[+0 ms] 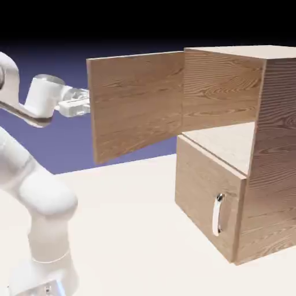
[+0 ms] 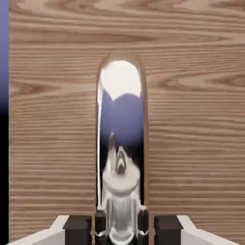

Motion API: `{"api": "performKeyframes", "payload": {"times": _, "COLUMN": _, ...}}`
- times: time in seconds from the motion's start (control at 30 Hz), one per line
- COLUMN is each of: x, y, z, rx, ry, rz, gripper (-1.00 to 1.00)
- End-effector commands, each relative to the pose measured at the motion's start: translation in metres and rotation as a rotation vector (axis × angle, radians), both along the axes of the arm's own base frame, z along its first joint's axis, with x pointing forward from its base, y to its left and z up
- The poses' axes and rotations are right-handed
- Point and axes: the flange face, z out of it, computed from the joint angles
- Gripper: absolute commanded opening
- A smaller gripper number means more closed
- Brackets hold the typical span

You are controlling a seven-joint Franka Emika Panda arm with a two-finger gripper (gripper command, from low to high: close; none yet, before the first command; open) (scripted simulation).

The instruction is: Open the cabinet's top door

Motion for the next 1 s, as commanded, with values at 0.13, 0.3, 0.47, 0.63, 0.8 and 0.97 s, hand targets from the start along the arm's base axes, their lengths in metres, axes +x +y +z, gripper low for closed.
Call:
{"api": "performKeyframes", "payload": {"times": 0.13, "x": 0.004, "y": 0.034, "z": 0.0, "rx": 0.0, "ry": 0.0, "rz": -0.091, "gripper": -1.0}}
{"api": "performKeyframes", "payload": {"times": 0.3, "x": 0.008, "y": 0.056, "z": 0.0, "rx": -0.002, "ry": 0.0, "rz": -0.15, "gripper": -1.0}}
{"api": "performKeyframes", "payload": {"times": 0.47, "x": 0.011, "y": 0.064, "z": -0.002, "rx": -0.006, "ry": 0.001, "rz": -0.171, "gripper": -1.0}}
{"api": "performKeyframes", "payload": {"times": 0.63, "x": 0.011, "y": 0.067, "z": 0.001, "rx": 0.002, "ry": 0.0, "rz": -0.181, "gripper": -1.0}}
{"api": "performKeyframes", "payload": {"times": 0.8, "x": 0.013, "y": 0.074, "z": 0.001, "rx": 0.002, "ry": -0.001, "rz": -0.201, "gripper": -1.0}}
{"api": "performKeyframes", "payload": {"times": 0.97, "x": 0.018, "y": 0.091, "z": 0.0, "rx": 0.0, "ry": 0.0, "rz": -0.248, "gripper": -1.0}}
